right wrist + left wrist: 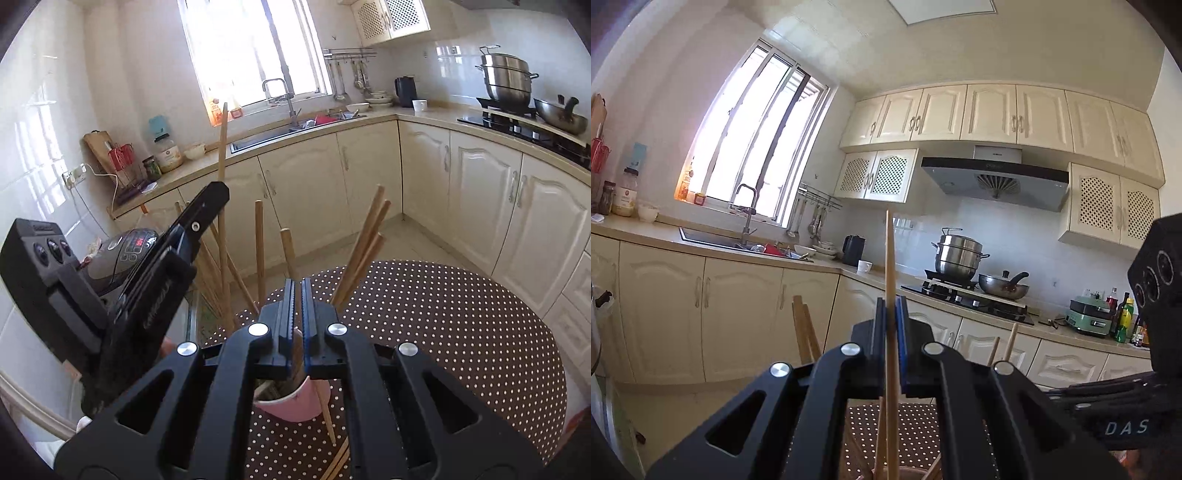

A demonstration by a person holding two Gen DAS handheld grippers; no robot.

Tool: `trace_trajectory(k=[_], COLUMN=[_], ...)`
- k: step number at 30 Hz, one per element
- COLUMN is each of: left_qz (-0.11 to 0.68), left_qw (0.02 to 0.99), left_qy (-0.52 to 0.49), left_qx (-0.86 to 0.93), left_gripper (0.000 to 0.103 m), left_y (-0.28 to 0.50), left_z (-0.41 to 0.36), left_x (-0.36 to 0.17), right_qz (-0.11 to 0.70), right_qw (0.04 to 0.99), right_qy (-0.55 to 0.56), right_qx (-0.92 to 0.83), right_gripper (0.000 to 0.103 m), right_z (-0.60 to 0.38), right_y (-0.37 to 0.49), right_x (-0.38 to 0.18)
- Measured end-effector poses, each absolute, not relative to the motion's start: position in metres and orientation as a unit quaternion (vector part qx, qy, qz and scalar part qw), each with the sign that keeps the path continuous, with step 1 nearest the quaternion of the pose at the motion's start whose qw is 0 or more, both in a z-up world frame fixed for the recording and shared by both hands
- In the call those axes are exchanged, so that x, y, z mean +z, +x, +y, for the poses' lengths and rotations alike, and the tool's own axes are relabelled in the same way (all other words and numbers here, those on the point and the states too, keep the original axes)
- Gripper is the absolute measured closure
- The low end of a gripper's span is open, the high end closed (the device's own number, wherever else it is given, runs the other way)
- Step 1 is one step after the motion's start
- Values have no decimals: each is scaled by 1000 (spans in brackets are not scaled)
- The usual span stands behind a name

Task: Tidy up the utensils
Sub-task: 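Carry both held chopsticks over the pink cup and lower them in, then open both grippers to release the chopsticks into the pink cup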

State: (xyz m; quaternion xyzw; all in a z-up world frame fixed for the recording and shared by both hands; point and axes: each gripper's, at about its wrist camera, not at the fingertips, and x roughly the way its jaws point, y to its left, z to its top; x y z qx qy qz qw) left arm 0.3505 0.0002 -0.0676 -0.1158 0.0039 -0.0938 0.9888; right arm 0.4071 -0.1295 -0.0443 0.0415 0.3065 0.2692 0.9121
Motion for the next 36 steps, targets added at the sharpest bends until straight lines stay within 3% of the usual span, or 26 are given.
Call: trace_trajectory(k=[6, 8, 11, 18, 25, 36], left_qz=[17, 22, 26, 34, 47, 59], left_qw=[988, 987, 986, 983, 981, 978], left_qy=[-118, -122, -129, -141, -137, -135], left_qx=[-99, -103, -105, -116, -125, -148], left_gripper=[97, 97, 97, 97, 97, 94], left_y=[349, 349, 347, 344, 342, 335], left_z=[4, 7, 11, 15, 14, 14], left_x=[-79, -82, -86, -90, -94, -81], right_qz=[318, 319, 319, 336, 352, 233], right_qw=[910, 910, 910, 904, 903, 943], right_qy=[24, 25, 25, 18, -6, 13], right_qx=[265, 265, 266, 264, 247, 237], right_gripper=[95, 71, 68, 71, 96, 98], right_z=[-115, -112, -113, -107, -96, -110], right_y=[418, 418, 419, 426, 430, 390], right_x=[-51, -53, -54, -57, -63, 5])
